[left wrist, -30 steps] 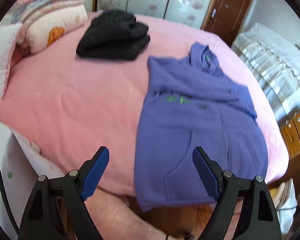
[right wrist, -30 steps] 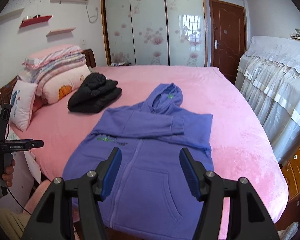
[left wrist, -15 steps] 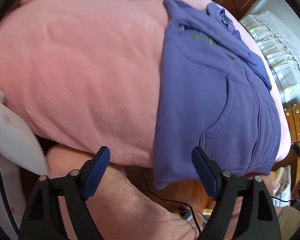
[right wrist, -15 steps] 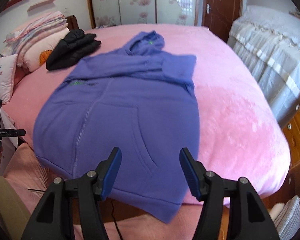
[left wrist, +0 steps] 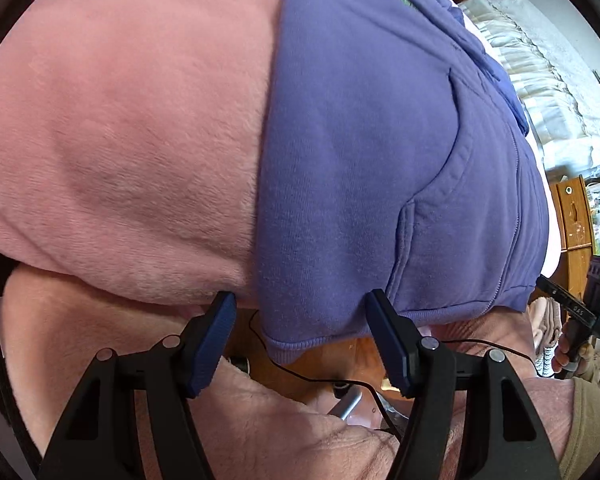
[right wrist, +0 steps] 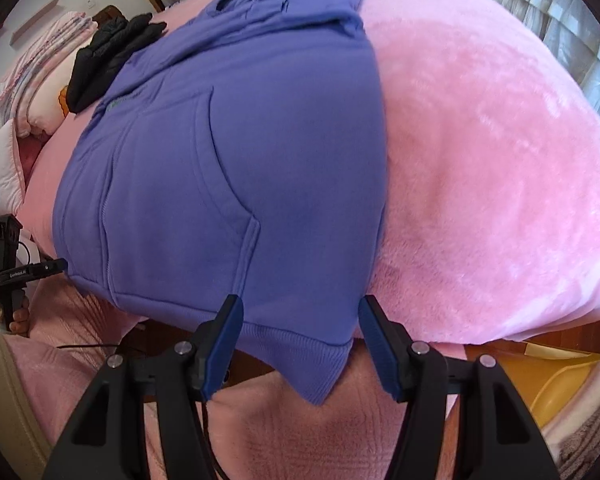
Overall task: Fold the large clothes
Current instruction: 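Grasp the purple hoodie hem with both tools, then lift the held hem and fold it over toward the hood, then open both tools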
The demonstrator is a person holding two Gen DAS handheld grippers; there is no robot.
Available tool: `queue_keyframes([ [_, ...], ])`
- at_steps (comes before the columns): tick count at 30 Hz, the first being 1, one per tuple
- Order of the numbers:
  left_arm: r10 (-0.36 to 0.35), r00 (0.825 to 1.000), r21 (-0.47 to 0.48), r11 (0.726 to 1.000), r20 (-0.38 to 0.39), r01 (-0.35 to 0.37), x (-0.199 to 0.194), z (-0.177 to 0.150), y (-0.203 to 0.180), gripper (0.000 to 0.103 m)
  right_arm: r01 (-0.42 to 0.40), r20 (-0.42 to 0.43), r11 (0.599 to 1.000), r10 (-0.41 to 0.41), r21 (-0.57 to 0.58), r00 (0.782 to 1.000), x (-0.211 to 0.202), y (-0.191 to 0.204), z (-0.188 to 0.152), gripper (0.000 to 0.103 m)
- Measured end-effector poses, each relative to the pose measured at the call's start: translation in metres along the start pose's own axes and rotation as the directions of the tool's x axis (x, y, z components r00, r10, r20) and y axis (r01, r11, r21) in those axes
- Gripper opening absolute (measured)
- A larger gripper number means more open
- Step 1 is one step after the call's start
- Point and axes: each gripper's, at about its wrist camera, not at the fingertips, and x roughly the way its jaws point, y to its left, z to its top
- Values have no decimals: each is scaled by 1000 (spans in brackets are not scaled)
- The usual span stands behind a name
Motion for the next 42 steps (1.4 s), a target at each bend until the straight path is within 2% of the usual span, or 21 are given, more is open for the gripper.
queue_keyframes([
  [5, -55, 997, -8, 998, -52, 54, 17, 0, 0, 65, -9, -37, 1000, 9, 0, 999, 14, -2, 1, 60],
  [12, -82, 995, -38, 996, -65, 80, 22, 1, 5, 64, -43, -59, 999, 44, 28, 997, 27, -2, 4, 60],
  [15, -94, 994, -31, 995, -62, 92, 20, -1, 4, 54, -53, -60, 998, 55, 36, 997, 29, -3, 5, 61],
  [18, -61, 997, 15, 998, -50, 62, 14, -3, -6, 38, -49, -62, 998, 51, 29, 997, 29, -1, 6, 60],
  [19, -33, 998, 38, 999, -47, 35, 12, -4, -11, 28, -50, -61, 999, 51, 22, 997, 29, 0, 6, 50],
  [20, -16, 999, 61, 998, -46, 19, 9, -6, -17, 22, -45, -57, 999, 45, 11, 997, 27, 1, 6, 33],
  [21, -12, 999, 74, 997, -42, 15, 6, -7, -22, 18, -35, -55, 999, 35, 6, 998, 26, 1, 6, 24],
  [22, -7, 999, 77, 997, -44, 10, 2, -6, -24, 17, -36, -54, 999, 37, 10, 998, 23, 0, 7, 12],
  [25, -14, 999, 72, 997, -42, 17, -15, -8, -35, 15, -102, -25, 995, 102, 20, 994, 7, -3, 7, 8],
  [29, -101, 995, 53, 994, 1, 101, -47, -5, -46, 15, -97, 38, 992, 100, -77, 994, -24, 19, 9, 8],
  [31, -147, 989, 50, 988, 34, 145, -62, -1, -52, 15, -119, 83, 989, 126, -84, 989, -41, 26, 15, 8],
  [34, -233, 966, 25, 972, 109, 232, -88, 13, -59, 15, -169, 160, 983, 179, -75, 971, -62, 32, 27, 8],
  [38, -299, 924, -5, 951, 240, 309, -124, 48, -70, 15, -259, 265, 965, 262, -50, 928, -86, 31, 46, 8],
  [42, -318, 877, -23, 937, 362, 349, -156, 96, -84, 15, -306, 365, 951, 298, -38, 882, -108, 30, 81, 8],
])
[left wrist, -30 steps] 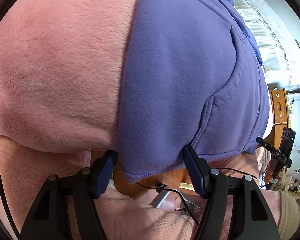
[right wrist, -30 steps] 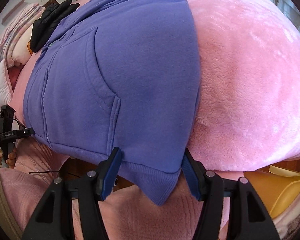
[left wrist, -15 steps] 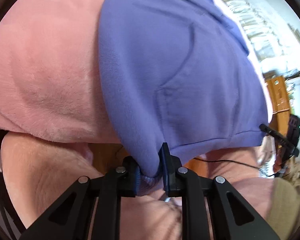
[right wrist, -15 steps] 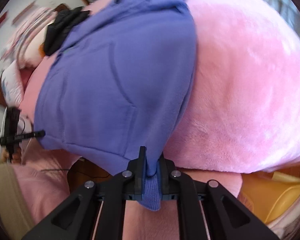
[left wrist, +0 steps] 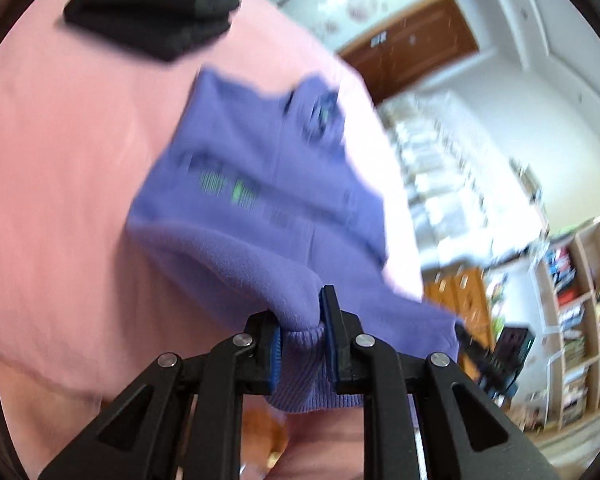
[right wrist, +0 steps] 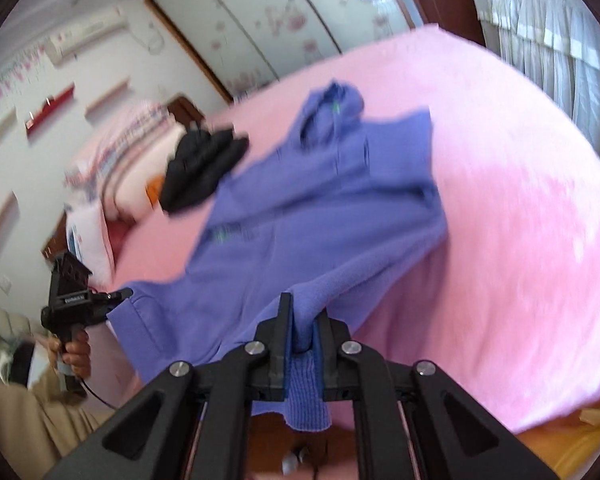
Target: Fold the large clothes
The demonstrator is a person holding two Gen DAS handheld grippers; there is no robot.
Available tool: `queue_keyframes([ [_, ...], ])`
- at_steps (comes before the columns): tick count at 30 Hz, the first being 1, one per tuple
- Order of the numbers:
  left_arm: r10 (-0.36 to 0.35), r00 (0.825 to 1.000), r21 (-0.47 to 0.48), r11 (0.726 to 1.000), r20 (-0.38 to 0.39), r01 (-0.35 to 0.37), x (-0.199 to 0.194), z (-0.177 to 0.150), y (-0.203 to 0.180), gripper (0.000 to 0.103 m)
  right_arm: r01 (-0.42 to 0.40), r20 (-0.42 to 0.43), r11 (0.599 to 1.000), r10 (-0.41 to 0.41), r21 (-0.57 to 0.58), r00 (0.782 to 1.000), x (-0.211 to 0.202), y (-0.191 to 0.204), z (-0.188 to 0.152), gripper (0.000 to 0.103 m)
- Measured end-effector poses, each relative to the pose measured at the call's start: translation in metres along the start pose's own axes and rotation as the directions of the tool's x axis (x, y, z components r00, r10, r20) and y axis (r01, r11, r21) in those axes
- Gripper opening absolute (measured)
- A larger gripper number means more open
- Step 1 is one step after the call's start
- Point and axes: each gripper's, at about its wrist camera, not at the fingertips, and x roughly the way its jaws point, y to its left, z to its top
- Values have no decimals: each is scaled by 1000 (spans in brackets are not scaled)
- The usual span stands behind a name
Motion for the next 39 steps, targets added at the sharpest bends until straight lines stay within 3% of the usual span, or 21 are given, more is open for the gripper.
queue_keyframes([
  [5, 40, 990, -50, 998, 136, -33, 15, 81, -18, 15, -20, 123, 997, 11, 77, 992, 5, -13, 68, 7],
  [9, 88, 984, -84, 994, 154, -75, 51, 143, -13, 15, -14, 156, 984, -14, 176, 988, 36, -38, 123, 7],
  [14, 207, 972, -114, 974, 109, -195, 131, 194, 8, 19, 53, 105, 959, -86, 277, 991, 97, -78, 177, 7],
  [18, 259, 966, -160, 953, -9, -257, 185, 207, 44, 37, 135, -15, 916, -140, 378, 990, 162, -114, 196, 10],
  [19, 276, 961, -166, 947, -23, -276, 192, 209, 49, 44, 154, -43, 905, -149, 397, 988, 173, -120, 196, 14],
  [21, 262, 965, -152, 953, -17, -262, 195, 215, 52, 47, 195, -98, 882, -169, 430, 981, 190, -133, 194, 26],
  [23, 223, 975, -123, 967, -21, -224, 191, 220, 49, 49, 200, -96, 879, -176, 433, 980, 190, -136, 192, 40],
  [24, 209, 978, -92, 973, -21, -210, 187, 221, 45, 49, 194, -79, 881, -177, 432, 981, 186, -138, 192, 41],
  [28, 229, 973, 60, 972, -38, -227, 184, 220, 24, 49, 206, -24, 924, -210, 322, 977, 167, -131, 199, 41],
  [31, 269, 962, 192, 947, -42, -256, 183, 217, 5, 49, 263, -43, 947, -260, 186, 965, 173, -124, 208, 42],
  [33, 268, 962, 229, 941, -56, -249, 182, 216, 0, 50, 288, -62, 951, -282, 112, 957, 180, -120, 209, 42],
  [36, 200, 978, 161, 969, -67, -187, 170, 221, 3, 56, 331, -75, 944, -330, 8, 941, 194, -112, 211, 42],
  [39, 130, 992, 67, 989, -5, -129, 149, 227, 8, 61, 362, -76, 928, -369, -92, 926, 210, -103, 211, 42],
])
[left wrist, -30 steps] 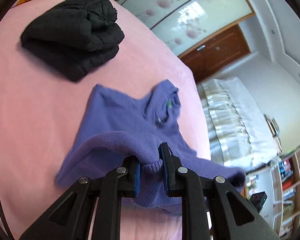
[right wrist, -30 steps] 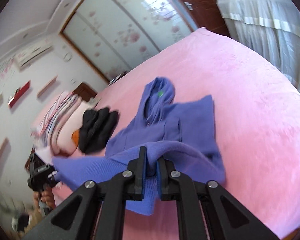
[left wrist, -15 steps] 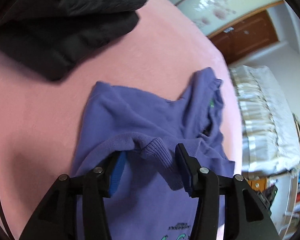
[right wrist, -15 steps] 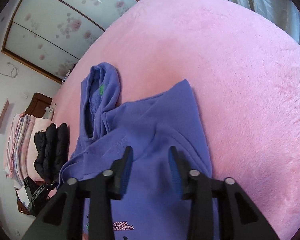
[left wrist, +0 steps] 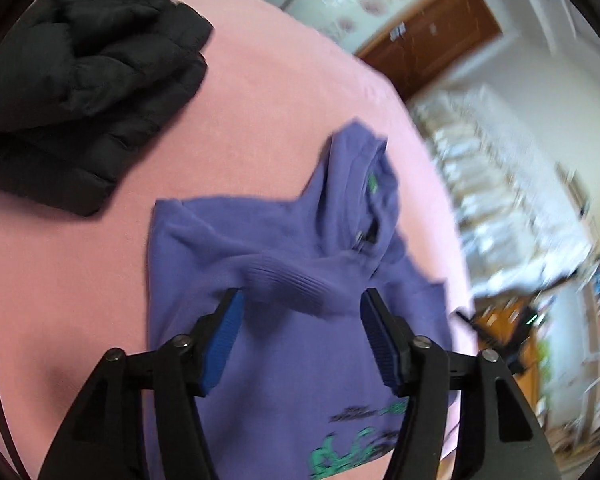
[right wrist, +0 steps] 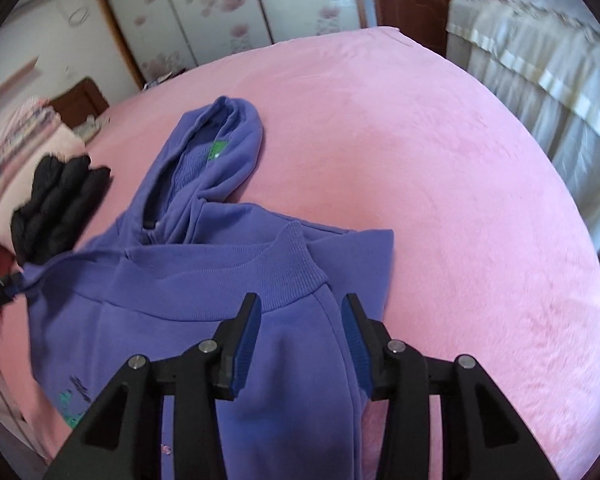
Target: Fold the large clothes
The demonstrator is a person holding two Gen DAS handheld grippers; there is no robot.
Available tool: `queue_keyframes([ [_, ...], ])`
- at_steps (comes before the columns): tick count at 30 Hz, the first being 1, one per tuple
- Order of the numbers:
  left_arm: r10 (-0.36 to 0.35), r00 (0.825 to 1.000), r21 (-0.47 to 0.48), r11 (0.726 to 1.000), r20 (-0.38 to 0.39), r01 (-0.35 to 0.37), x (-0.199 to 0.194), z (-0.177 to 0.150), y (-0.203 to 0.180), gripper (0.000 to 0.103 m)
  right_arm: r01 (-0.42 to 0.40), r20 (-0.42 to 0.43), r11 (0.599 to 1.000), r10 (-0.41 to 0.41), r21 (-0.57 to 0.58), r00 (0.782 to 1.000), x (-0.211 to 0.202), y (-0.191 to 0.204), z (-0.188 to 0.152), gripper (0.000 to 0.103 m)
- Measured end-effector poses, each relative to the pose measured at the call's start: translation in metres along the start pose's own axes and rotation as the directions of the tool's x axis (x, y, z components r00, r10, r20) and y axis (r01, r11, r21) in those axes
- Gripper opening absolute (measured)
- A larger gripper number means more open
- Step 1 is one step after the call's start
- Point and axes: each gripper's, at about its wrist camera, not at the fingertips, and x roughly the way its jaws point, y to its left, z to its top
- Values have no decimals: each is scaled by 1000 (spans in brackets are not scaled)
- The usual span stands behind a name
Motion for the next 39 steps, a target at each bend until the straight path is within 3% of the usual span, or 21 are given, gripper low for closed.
queue_keyframes([
  [3, 13, 996, 12, 1000, 84, -14, -19, 2, -6, 68, 31, -5, 998, -31, -47, 1000, 11, 9, 3, 43],
  [5, 75, 990, 74, 994, 123, -84, -25, 3, -12, 72, 32, -8, 997, -33, -68, 999, 16, 13, 5, 43],
  [8, 196, 970, 195, 955, 143, -221, -16, 2, -21, 73, 26, -7, 996, -27, -85, 1000, 20, 18, 9, 43],
  [10, 269, 951, 283, 910, 152, -302, -2, 0, -26, 73, 25, -11, 995, -26, -95, 1000, 23, 20, 10, 44],
  [12, 352, 921, 397, 831, 165, -389, 20, -5, -32, 73, 32, -16, 993, -34, -109, 999, 25, 24, 11, 45],
  [13, 374, 911, 433, 802, 171, -411, 27, -7, -32, 73, 36, -16, 992, -38, -117, 999, 26, 26, 10, 46],
  [15, 432, 882, 538, 706, 187, -460, 54, -14, -38, 73, 44, -17, 990, -47, -136, 999, 28, 30, 10, 46],
  [17, 451, 873, 591, 659, 186, -466, 73, -16, -41, 73, 49, -17, 987, -52, -153, 998, 29, 34, 10, 47],
  [19, 457, 873, 616, 641, 172, -457, 87, -15, -43, 73, 48, -19, 984, -52, -173, 998, 30, 37, 10, 49],
  [22, 493, 856, 622, 625, 153, -471, 108, -10, -45, 72, 63, -16, 978, -68, -196, 998, 33, 41, 10, 54],
  [24, 501, 854, 637, 614, 142, -466, 120, -9, -45, 65, 72, -17, 976, -78, -204, 997, 37, 43, 10, 54],
  [26, 515, 845, 659, 586, 146, -472, 127, -12, -50, 37, 69, -20, 976, -75, -205, 997, 42, 44, 10, 54],
  [28, 570, 802, 687, 511, 178, -516, 138, -16, -53, 11, 84, -18, 971, -91, -224, 996, 49, 47, 8, 54],
  [29, 579, 795, 697, 495, 180, -518, 140, -19, -55, 8, 101, -24, 966, -109, -237, 994, 53, 48, 7, 49],
  [30, 595, 776, 709, 454, 210, -539, 143, -25, -57, 7, 110, -28, 961, -121, -252, 992, 57, 50, 5, 42],
  [31, 602, 764, 719, 424, 231, -551, 144, -29, -59, 5, 109, -30, 959, -121, -263, 992, 60, 51, 3, 13],
  [32, 609, 751, 722, 396, 256, -567, 144, -32, -61, 4, 118, -45, 955, -135, -271, 990, 64, 52, 2, 2],
  [33, 610, 742, 710, 389, 279, -587, 141, -33, -63, 4, 124, -50, 956, -142, -267, 989, 65, 51, 0, 2],
  [35, 603, 737, 677, 407, 305, -613, 129, -30, -64, 3, 125, -27, 963, -135, -237, 991, 60, 48, 0, 1],
  [39, 567, 764, 593, 513, 308, -620, 100, -16, -62, 3, 128, 76, 984, -119, -122, 990, 28, 27, 6, 1],
])
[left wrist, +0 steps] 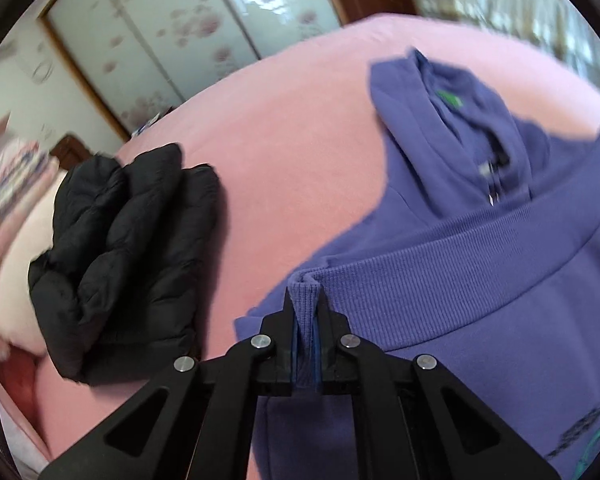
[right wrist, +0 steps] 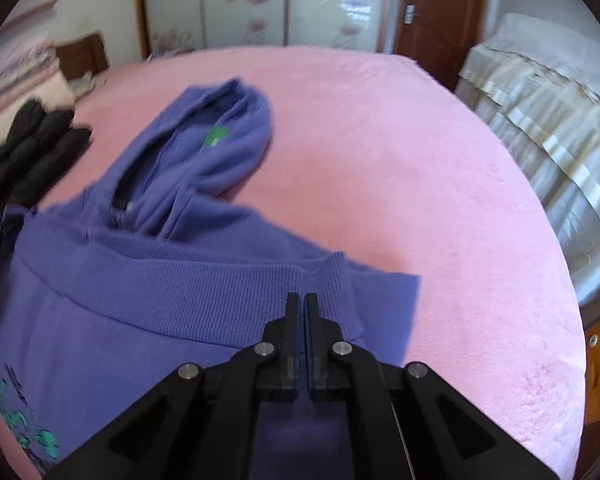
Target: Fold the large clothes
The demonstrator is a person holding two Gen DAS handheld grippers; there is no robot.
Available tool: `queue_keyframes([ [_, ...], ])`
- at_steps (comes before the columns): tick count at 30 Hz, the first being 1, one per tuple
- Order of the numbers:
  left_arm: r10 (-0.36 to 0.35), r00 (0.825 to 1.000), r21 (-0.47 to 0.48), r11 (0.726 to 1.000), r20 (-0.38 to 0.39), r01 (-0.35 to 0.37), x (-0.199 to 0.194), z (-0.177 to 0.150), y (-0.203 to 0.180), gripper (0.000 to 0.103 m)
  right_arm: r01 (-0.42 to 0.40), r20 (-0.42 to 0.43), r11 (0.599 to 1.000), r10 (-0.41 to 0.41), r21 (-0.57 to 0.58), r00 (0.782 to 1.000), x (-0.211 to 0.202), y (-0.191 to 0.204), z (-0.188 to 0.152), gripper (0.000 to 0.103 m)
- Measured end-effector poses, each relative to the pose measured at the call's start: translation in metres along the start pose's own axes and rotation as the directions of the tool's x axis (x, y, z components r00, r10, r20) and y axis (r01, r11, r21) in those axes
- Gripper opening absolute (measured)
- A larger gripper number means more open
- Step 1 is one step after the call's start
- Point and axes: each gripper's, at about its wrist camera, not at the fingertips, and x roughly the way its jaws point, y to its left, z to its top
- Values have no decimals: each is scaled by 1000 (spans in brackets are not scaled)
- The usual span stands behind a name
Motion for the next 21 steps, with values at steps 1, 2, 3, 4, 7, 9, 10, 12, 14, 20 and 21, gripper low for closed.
queue_keyframes([
  [1, -18, 1000, -19, 1000, -6, 18, -1, 1, 5, 3, -9, 14, 1000, 9, 24, 1000, -4, -7, 2, 1],
  [2, -25, 1000, -30, 999, -7, 25, -1, 1, 8, 3, -15, 25, 999, 14, 45, 1000, -10, -13, 3, 1],
  [3, -29, 1000, -37, 999, -9, 29, 0, 2, 9, 3, -23, 28, 998, 22, 55, 999, -12, -16, 4, 1],
  [4, -35, 999, -44, 998, -9, 34, 1, 4, 10, 3, -27, 37, 998, 25, 61, 999, -14, -18, 5, 1],
  [7, -47, 998, -78, 996, -34, 45, 11, 7, 10, 4, -22, 44, 998, 19, 60, 999, -14, -15, 11, 1],
  [9, -68, 994, -96, 994, -90, 59, 31, 4, 9, 4, -6, 42, 999, 4, 49, 999, -9, -11, 13, 1],
  [10, -70, 992, -94, 994, -103, 60, 34, 3, 6, 4, -11, 21, 999, 11, 40, 1000, -4, -9, 14, 2],
  [12, -56, 992, -71, 996, -110, 49, 39, 1, 0, 4, -41, -45, 998, 44, 56, 998, 10, -10, 15, 2],
  [14, -48, 993, -57, 997, -109, 42, 41, -1, -4, 4, -9, -33, 997, 12, 76, 999, 9, -17, 15, 16],
  [20, -65, 990, -82, 995, -121, 55, 47, -3, -1, 6, 7, -46, 994, -2, 106, 999, 13, -34, 12, 43],
  [21, -64, 990, -83, 995, -124, 54, 48, -3, -2, 6, 5, -61, 995, 1, 104, 998, 18, -33, 12, 43],
])
